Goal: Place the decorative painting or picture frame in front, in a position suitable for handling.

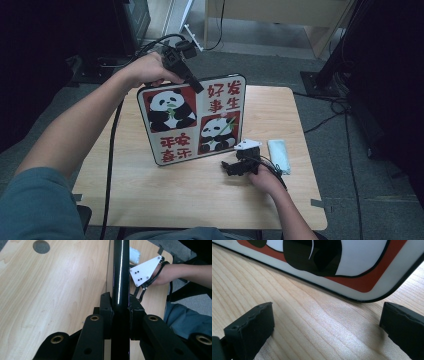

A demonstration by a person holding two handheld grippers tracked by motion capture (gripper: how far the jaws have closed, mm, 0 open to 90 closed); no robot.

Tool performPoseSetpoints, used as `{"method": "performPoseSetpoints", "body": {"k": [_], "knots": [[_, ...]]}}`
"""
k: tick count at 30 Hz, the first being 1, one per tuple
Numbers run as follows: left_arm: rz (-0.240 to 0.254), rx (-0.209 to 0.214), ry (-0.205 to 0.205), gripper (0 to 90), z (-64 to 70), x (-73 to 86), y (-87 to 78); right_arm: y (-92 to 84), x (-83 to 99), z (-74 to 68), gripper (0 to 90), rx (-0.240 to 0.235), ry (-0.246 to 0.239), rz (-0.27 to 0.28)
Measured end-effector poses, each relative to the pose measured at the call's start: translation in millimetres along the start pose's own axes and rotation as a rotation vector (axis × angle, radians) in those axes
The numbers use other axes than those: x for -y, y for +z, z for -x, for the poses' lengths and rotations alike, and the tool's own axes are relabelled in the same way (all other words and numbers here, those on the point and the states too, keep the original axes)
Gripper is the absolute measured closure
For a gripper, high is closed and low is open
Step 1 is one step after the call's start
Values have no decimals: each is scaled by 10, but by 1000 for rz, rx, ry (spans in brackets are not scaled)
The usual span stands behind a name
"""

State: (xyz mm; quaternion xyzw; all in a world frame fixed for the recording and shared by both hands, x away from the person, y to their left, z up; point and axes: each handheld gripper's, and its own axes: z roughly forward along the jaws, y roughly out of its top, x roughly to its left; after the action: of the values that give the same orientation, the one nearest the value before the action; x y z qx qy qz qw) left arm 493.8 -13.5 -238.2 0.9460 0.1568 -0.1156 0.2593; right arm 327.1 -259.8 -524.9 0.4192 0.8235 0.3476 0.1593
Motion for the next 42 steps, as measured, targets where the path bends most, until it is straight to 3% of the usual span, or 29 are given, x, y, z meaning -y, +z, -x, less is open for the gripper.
{"method": "performPoseSetpoints", "body": {"k": [17,26,42], "knots": [[-1,-3,9,778,-58,-35,18,0,0,-1,0,0,0,0],[-9,-37,5,700,-50,-18,25,0,0,-1,0,0,1,0],[45,-54,-2,661,-36,134,-195,0,0,0,0,0,0,0]]}}
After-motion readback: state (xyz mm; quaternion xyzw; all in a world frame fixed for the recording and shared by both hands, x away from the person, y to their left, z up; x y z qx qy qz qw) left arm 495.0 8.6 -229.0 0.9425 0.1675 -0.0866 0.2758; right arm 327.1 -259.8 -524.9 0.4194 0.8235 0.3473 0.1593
